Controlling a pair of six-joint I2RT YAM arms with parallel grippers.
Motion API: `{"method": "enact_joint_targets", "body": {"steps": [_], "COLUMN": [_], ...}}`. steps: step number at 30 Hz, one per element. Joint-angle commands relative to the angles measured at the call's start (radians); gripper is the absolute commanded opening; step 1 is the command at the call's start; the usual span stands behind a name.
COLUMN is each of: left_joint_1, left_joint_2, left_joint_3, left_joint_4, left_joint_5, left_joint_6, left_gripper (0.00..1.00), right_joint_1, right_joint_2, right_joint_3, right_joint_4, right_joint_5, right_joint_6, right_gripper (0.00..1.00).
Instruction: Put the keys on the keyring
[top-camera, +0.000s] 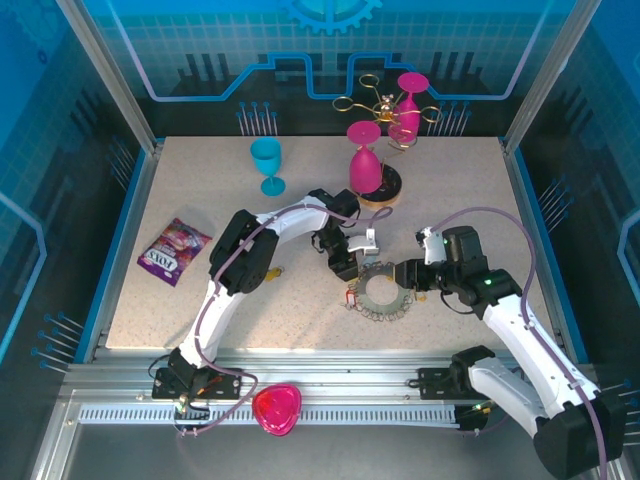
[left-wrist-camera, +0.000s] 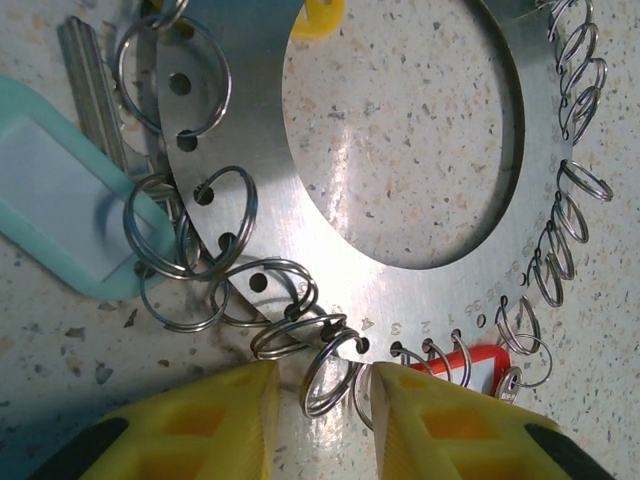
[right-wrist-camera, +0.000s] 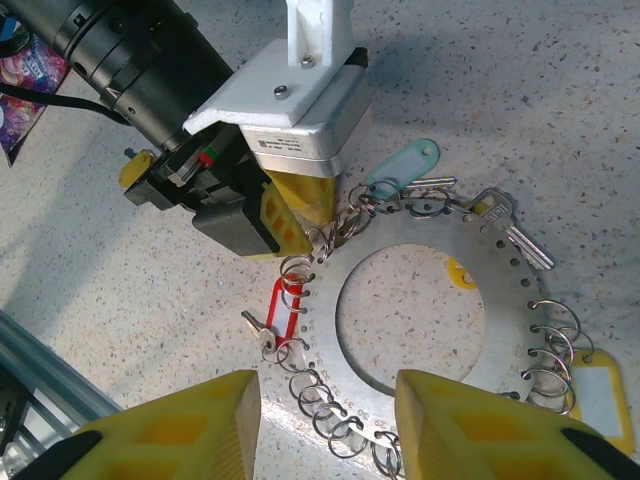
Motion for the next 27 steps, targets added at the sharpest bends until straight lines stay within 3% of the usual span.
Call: {"method": "enact_joint_targets", "body": {"steps": [1,16,27], "left_joint_1": [-0.014,-0.02,-0.02], "left_joint_2": [0.027,0.033,0.023], "left_joint_3": [0.038,0.042,0.045], "left_joint_4": [-0.048,-0.09,-0.086], "left_joint_5": [0.008,0.014,0.02], "left_joint_6": [0.029,0.055,0.078], "left_gripper": [0.28,0.19,0.0], "right_joint_1": [-0.014,-0.017,-0.02], "right_joint_2": [-0.01,-0.01,-0.021], "right_joint_3": [-0.009,-0.01,-0.006], "right_joint_4": [-0.02,-0.016,-0.023], "right_joint_5": [-0.016,-0.019,-0.022], "right_joint_6": [-0.014,-0.018,-0.018], "right_gripper": [0.41,0.41,0.4]}}
